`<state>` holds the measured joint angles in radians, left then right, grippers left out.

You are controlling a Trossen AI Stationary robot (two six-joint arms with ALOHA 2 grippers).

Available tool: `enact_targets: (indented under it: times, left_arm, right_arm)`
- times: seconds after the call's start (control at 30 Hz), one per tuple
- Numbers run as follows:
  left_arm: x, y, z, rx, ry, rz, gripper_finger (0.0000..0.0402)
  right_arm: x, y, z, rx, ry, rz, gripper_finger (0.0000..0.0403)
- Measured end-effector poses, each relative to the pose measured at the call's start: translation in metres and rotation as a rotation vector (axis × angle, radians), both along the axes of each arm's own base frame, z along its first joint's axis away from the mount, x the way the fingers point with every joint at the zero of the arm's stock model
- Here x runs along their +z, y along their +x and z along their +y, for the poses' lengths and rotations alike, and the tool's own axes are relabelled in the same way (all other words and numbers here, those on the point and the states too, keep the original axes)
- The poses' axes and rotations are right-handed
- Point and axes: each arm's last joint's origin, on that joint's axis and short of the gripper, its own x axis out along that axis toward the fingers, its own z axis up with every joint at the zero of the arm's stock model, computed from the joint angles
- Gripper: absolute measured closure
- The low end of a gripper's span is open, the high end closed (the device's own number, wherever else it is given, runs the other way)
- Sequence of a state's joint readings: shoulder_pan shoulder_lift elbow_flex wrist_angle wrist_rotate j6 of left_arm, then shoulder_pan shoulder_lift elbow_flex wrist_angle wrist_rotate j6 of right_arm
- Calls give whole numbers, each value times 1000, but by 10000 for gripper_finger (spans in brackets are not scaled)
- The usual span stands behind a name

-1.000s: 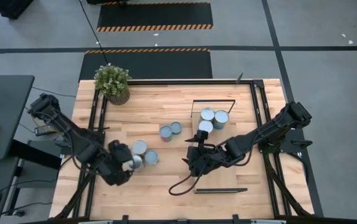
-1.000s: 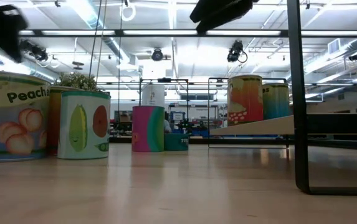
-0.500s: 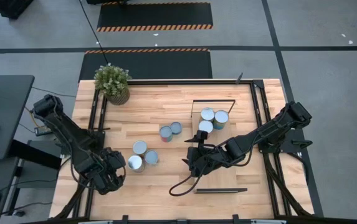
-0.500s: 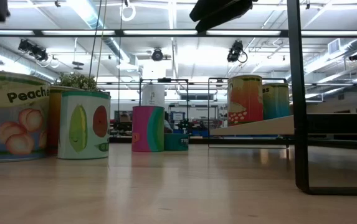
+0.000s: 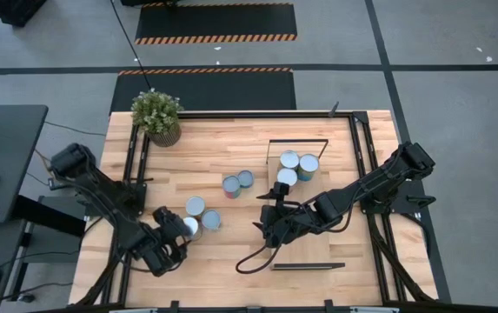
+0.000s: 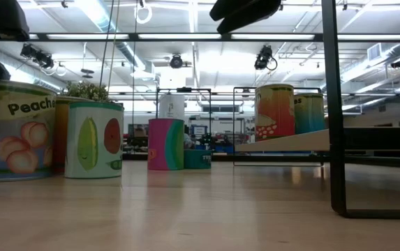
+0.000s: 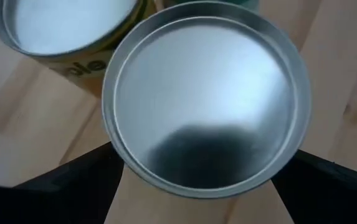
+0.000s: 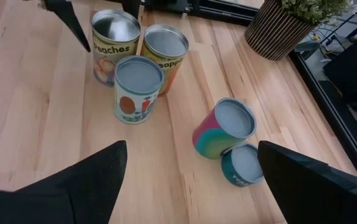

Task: Pick and place cans onto a shelf
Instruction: Put the canned peaches on the shelf

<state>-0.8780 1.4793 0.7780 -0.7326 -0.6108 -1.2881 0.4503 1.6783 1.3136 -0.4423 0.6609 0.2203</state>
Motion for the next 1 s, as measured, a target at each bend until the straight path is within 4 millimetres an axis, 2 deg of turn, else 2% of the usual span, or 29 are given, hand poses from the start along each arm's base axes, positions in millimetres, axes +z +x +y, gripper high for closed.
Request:
enact_targets:
  times: [0.3, 0.63, 0.73, 0.87, 1.0]
  left_arm:
    - [-5, 9, -2, 13, 20, -68, 22]
    - [-4, 12, 0, 20, 12, -60, 87]
    - [4, 12, -3, 3, -25, -11, 88]
    - [21, 17, -17, -97, -100, 33, 81]
    - [35, 29, -29, -202, -165, -15, 81]
  right_arm:
    - [0, 0, 0, -4, 7, -4, 35]
    - [-8, 0, 0, 0, 12, 14, 35]
    - [-10, -2, 1, 5, 6, 27, 35]
    - [-9, -6, 6, 21, -1, 34, 35]
    - [-3, -12, 10, 29, -8, 20, 35]
